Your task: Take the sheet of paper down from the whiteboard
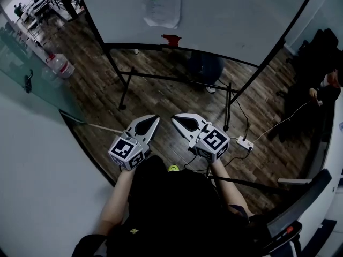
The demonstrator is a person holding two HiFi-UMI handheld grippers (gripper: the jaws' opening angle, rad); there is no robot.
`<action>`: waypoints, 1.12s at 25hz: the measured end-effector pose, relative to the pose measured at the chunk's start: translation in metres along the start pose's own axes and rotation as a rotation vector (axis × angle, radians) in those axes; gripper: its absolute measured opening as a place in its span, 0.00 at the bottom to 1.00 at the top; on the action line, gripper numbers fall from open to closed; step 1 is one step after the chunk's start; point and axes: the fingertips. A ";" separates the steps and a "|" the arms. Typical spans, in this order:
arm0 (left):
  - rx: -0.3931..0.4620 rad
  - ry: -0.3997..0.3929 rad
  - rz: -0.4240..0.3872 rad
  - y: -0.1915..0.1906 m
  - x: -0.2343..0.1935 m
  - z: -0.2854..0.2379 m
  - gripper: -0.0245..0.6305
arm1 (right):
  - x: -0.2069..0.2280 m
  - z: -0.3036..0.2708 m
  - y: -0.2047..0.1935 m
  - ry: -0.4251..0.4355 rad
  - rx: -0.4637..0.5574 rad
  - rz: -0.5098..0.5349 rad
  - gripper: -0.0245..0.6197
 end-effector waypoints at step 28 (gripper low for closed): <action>0.009 -0.025 0.019 0.023 -0.108 -0.062 0.08 | 0.095 -0.079 0.019 -0.058 -0.021 0.025 0.05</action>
Point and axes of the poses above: the fingertips, and each gripper's own axes: z backward along the fingers, x to its right, y out of its top, and after that the axes turned 1 degree about y, right-handed
